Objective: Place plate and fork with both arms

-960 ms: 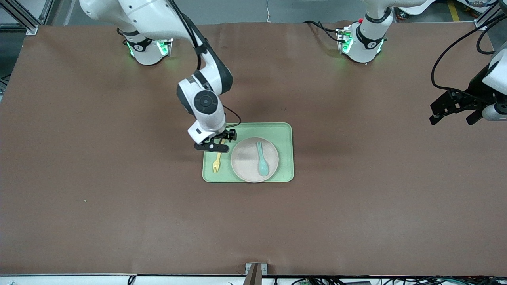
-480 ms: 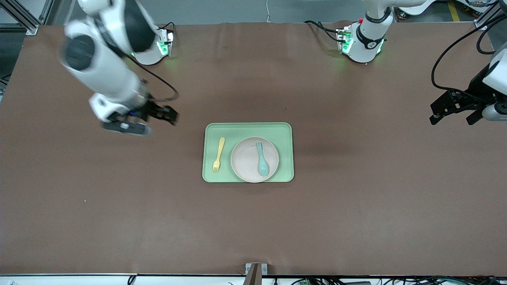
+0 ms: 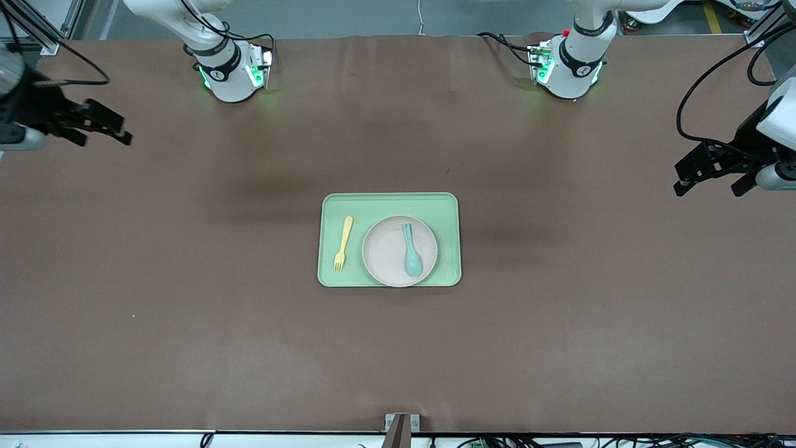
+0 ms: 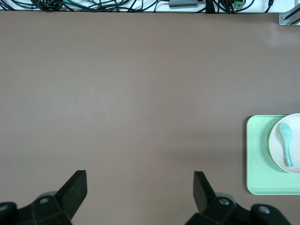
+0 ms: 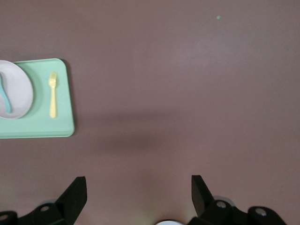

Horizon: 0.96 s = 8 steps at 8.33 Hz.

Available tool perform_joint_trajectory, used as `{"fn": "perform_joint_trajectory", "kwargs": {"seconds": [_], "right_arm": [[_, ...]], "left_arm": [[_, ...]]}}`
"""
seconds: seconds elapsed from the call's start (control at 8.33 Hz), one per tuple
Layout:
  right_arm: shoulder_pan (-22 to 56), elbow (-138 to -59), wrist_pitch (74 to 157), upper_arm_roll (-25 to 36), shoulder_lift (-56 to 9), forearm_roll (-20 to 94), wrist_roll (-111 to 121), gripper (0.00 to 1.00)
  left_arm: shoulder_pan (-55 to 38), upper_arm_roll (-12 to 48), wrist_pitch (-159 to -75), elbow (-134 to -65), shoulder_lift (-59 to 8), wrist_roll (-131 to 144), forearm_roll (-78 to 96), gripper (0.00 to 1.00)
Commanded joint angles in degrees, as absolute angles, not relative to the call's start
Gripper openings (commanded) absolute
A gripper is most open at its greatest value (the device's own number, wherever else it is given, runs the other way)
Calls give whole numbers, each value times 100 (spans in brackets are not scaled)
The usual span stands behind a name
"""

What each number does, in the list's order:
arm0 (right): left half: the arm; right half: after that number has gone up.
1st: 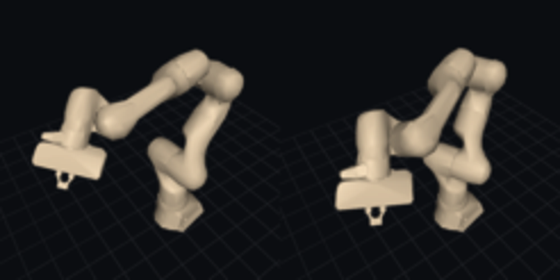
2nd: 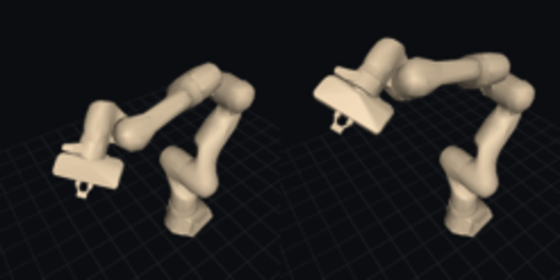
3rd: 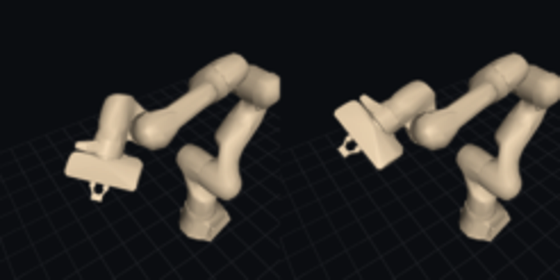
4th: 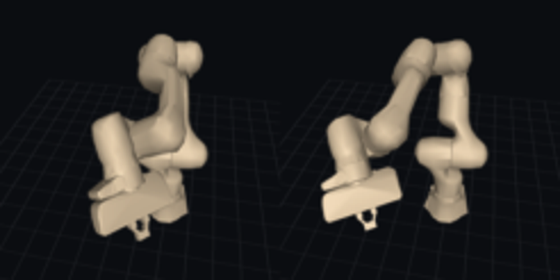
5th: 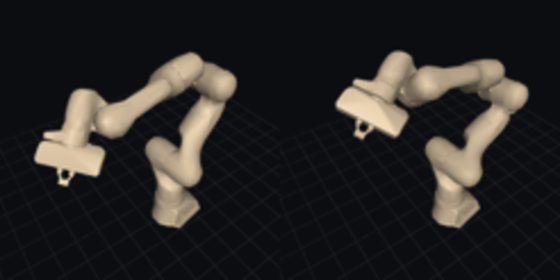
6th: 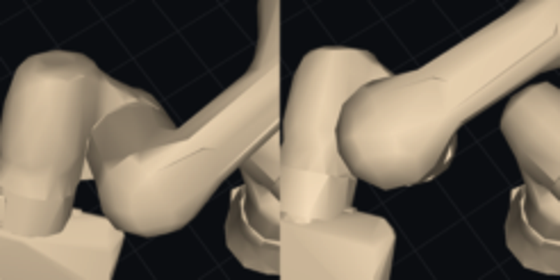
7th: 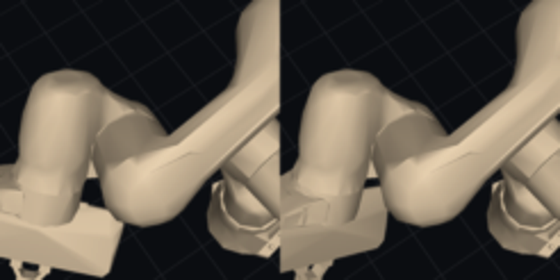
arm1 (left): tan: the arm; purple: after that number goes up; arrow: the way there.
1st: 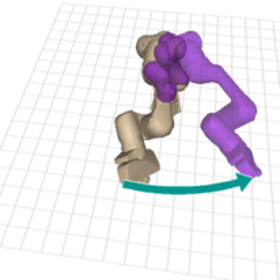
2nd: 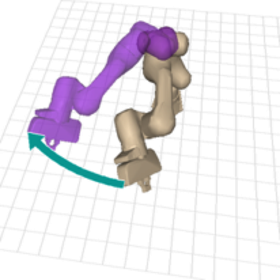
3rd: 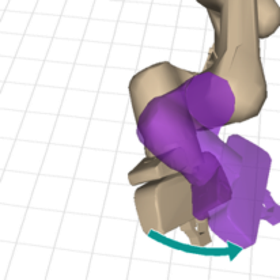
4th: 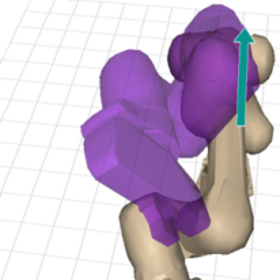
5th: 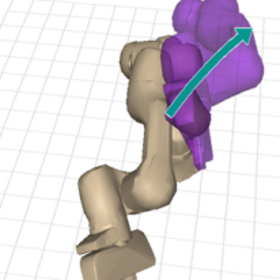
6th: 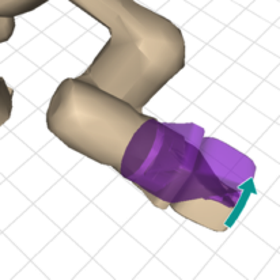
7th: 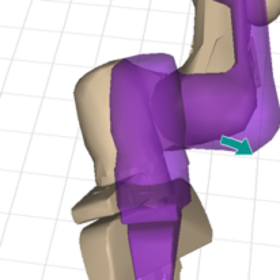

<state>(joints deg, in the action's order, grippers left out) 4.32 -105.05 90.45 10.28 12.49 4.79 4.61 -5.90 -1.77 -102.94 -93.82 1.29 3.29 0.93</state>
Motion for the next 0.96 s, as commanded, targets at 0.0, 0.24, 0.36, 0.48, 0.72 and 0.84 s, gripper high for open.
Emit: {"fn": "perform_joint_trajectory", "kwargs": {"seconds": [0.0, 0.24, 0.36, 0.48, 0.72, 0.84], "right_arm": [[-43, -10110, 8999, 905, 1205, 196, 1210, 99], [-9, -9190, 8965, 888, 592, -43, 1204, 99], [17, -8767, 8930, 870, 284, -61, 1195, 99], [87, -8615, 8930, 844, 142, -79, 1152, 99], [228, -8499, 8754, 844, 35, -9, 1055, 99], [246, -8551, 8632, 844, 35, -9, 889, 99]], "left_arm": [[-598, -211, -10178, -9281, 105, 299, 123, 100], [-598, -211, -10186, -9272, 114, 299, 132, 100], [-598, -211, -10178, -9272, 123, 299, 132, 100], [-598, -211, -10178, -9272, 123, 299, 132, 100], [-598, -211, -10178, -9272, 132, 290, 132, 100], [-598, -211, -10186, -9272, 123, 299, 141, 100]]}}
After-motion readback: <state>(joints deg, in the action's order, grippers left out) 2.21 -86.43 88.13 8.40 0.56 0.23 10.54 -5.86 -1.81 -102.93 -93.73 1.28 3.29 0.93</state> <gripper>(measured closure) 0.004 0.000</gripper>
